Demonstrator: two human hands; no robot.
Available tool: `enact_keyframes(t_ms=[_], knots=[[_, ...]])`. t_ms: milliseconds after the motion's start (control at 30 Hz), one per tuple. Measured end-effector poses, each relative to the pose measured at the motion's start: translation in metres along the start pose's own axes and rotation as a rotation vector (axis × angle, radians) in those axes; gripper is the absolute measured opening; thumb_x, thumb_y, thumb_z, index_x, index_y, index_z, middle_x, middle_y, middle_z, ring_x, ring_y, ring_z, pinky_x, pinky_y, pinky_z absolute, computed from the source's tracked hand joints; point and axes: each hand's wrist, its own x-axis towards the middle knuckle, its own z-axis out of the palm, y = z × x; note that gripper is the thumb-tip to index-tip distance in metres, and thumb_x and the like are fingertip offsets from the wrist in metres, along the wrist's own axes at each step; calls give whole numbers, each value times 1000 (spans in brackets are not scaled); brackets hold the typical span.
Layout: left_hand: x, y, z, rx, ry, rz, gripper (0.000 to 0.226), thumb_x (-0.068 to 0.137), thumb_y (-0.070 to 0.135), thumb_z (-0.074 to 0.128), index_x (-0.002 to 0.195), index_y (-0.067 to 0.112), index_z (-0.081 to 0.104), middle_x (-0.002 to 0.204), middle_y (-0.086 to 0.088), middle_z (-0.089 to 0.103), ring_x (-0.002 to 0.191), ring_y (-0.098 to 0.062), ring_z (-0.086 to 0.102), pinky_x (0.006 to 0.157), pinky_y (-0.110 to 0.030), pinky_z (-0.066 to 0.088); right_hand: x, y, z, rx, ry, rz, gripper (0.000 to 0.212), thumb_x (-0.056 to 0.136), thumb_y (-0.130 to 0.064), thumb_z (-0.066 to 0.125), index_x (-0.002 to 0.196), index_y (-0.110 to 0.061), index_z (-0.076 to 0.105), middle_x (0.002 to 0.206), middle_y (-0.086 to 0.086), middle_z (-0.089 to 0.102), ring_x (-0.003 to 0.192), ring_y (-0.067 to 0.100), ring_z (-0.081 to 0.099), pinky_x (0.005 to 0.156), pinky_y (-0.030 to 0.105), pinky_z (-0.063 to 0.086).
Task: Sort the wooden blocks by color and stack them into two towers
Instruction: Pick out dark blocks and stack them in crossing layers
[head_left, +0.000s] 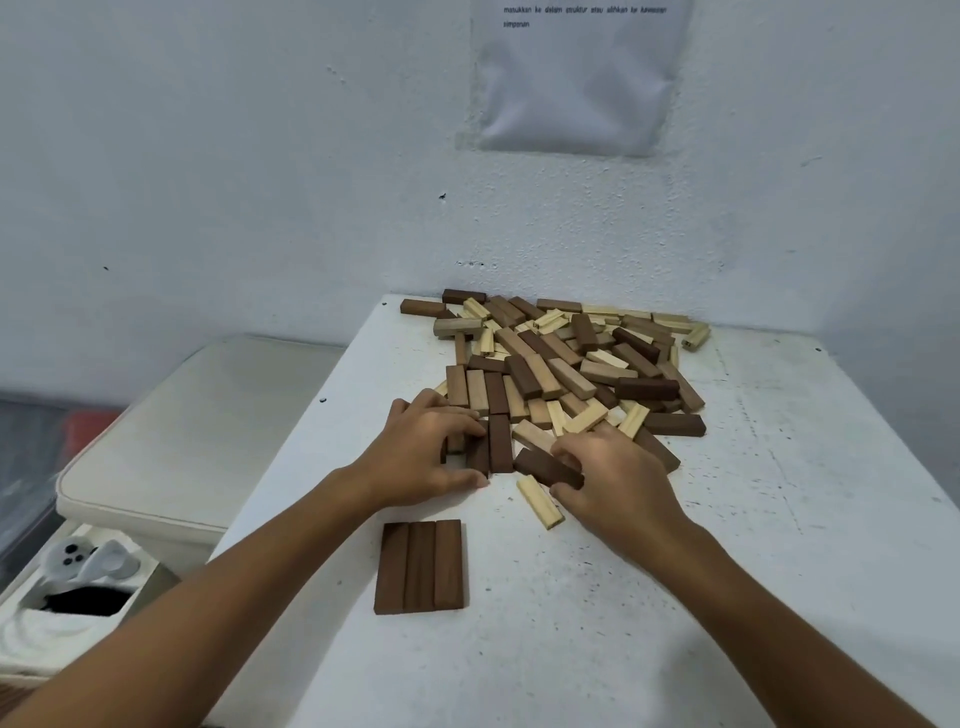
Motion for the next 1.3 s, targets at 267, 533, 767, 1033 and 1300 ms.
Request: enact_keyframes(t_ms=[267, 533, 767, 1033, 1300], knots=[[4, -3, 2, -51, 52, 23, 77, 58, 75, 58, 120, 28, 65, 124, 15, 59, 119, -10, 39, 94, -39, 32, 6, 20, -10, 494, 28, 173, 16, 86, -17, 67, 102, -20, 68, 89, -4, 60, 81, 12, 56, 68, 24, 45], [-8, -8, -13, -142, 153, -23, 71, 60, 69, 64, 118, 27, 67, 120, 14, 60, 116, -8, 45, 95, -44, 40, 34, -7, -8, 480, -93, 34, 17, 80, -29, 73, 94, -22, 69, 99, 0, 66, 92, 11, 61, 74, 31, 54], [-24, -22, -22, -183, 184, -79, 67, 58, 67, 68, 114, 30, 69, 117, 17, 62, 113, -9, 50, 94, -47, 45, 54, -37, 4, 6, -70, -12, 25, 85, -41, 62, 87, -15, 63, 85, -1, 56, 106, 23, 49, 84, 37, 44], [-30, -16, -28, -198, 173, -71, 68, 58, 65, 67, 112, 24, 71, 116, 8, 66, 110, -14, 53, 92, -47, 46, 47, -56, 18, -106, -8, 35, 27, 92, -44, 59, 86, -18, 52, 86, 2, 54, 107, 25, 50, 80, 36, 37], [-44, -3, -37, -209, 172, -85, 69, 57, 65, 66, 111, 23, 70, 115, 8, 66, 109, -15, 52, 91, -47, 46, 52, -66, 12, -48, -75, 145, 31, 90, -27, 62, 71, -19, 40, 71, -2, 49, 72, 19, 52, 65, 33, 38]])
